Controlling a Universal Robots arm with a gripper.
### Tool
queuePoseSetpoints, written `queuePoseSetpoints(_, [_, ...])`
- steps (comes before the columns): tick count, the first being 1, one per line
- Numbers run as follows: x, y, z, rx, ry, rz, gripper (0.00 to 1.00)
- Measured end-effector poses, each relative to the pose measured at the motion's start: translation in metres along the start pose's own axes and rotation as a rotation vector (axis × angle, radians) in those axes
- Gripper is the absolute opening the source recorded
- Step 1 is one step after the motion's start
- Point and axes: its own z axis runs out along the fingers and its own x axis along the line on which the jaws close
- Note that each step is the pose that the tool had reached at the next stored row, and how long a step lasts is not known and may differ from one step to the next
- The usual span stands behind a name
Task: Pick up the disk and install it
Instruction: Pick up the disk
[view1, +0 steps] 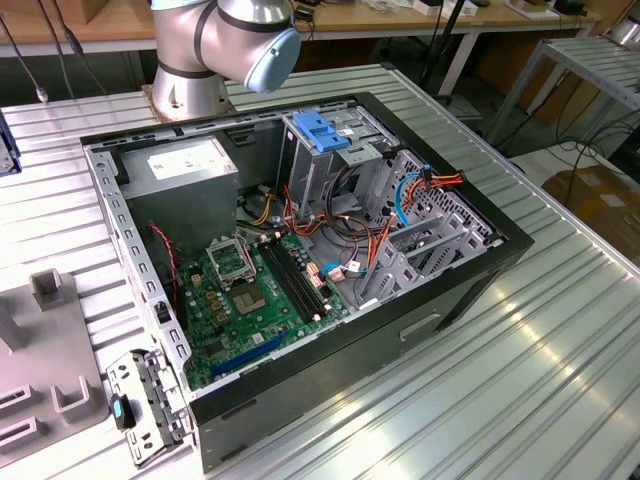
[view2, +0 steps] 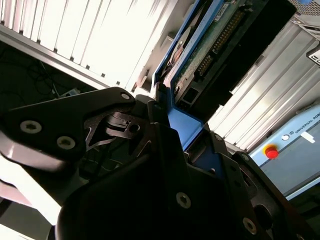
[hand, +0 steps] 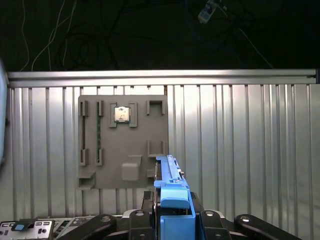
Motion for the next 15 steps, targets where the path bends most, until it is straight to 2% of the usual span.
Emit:
queuePoseSetpoints(4, [-0.0001, -0.0047, -0.0001, 0.0000, 0.0000, 0.000, 0.37])
queuePoseSetpoints(7, [-0.0003, -0.0118, -0.0003, -0.0002, 0.0001, 0.000, 0.37])
queuePoseSetpoints(15, [-0.0006, -0.0238, -0.0004, 0.0000, 0.0000, 0.000, 0.37])
